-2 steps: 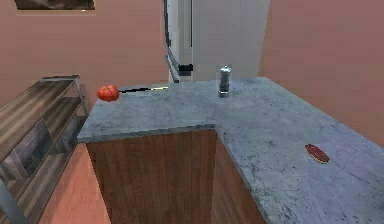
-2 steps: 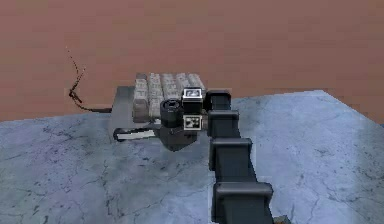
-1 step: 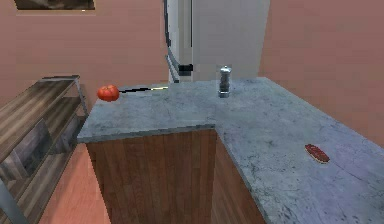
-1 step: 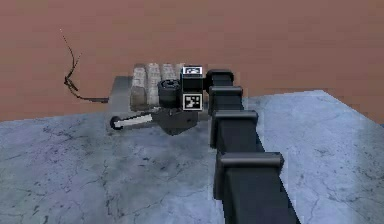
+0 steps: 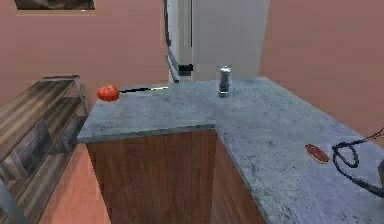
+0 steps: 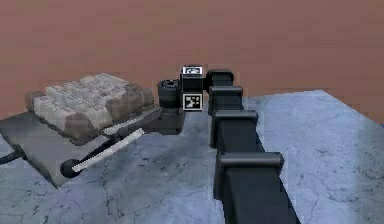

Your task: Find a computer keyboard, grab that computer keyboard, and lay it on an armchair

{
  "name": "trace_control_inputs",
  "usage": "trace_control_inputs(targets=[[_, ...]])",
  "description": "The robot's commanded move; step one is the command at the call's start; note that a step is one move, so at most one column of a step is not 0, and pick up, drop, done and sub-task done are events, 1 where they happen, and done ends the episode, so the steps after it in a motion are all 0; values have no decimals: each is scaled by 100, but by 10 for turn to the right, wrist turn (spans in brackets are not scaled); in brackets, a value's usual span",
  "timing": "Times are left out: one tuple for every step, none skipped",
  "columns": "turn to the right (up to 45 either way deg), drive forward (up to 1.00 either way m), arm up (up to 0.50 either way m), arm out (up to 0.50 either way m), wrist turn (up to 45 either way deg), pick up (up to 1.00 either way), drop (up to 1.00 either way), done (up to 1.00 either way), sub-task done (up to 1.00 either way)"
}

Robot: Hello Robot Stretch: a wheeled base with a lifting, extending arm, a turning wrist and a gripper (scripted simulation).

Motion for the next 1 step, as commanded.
trace_control_inputs(targets=[[0, 0, 0, 0, -450, 0, 0, 0, 0]])
